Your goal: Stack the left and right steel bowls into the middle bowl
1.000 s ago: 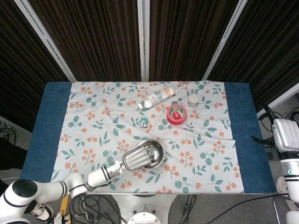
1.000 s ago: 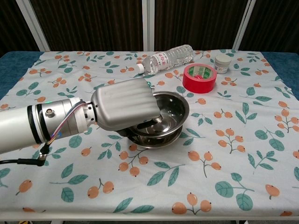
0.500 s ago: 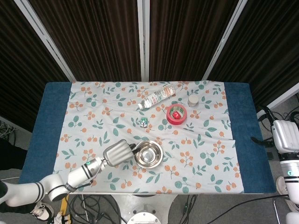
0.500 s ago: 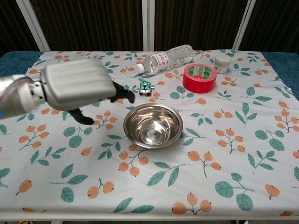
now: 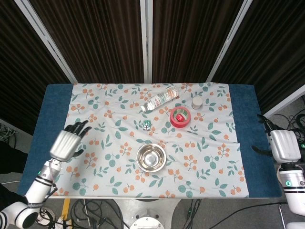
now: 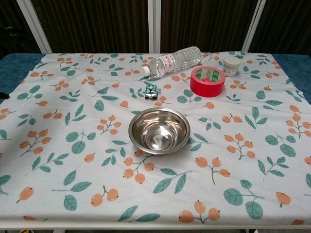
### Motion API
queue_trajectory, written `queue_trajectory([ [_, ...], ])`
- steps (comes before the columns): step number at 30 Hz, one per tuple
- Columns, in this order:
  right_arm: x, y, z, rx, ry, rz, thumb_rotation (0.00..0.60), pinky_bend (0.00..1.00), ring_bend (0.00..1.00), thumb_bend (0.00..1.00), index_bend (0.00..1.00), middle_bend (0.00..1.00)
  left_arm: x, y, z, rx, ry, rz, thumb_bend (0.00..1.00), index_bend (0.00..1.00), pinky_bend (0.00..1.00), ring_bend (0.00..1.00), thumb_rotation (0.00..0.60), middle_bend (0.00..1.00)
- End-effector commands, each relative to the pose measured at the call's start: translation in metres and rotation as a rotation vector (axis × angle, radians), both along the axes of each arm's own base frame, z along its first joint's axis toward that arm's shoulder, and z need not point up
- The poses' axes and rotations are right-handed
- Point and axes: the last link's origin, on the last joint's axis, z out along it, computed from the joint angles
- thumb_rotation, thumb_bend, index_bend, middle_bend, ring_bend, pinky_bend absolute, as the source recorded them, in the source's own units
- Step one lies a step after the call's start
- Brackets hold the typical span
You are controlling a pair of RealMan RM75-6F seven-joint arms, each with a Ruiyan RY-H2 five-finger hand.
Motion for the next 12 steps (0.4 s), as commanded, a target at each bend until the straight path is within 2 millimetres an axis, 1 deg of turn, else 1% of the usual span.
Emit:
queue_trajectory([
  [1,-0.013,0.012,-0.012,-0.008,0.071,-0.027,0.600,0.00,0.00,0.00,0.12,0.09,-0.035,-0.012,0.011,0.079,-0.028,0.084,0.03,0.22,0.23,0.13,0.600,0.15],
  [7,-0.025,0.020,-0.019,-0.002,0.073,-0.078,0.600,0.00,0.00,0.00,0.10,0.07,-0.055,-0.026,0.015,0.095,-0.050,0.144,0.03,0.22,0.23,0.13,0.600,0.15],
  [12,-0.024,0.022,-0.022,0.008,0.072,-0.072,0.600,0.00,0.00,0.00,0.10,0.07,-0.061,-0.036,0.015,0.092,-0.052,0.156,0.03,0.22,0.23,0.13,0.600,0.16],
])
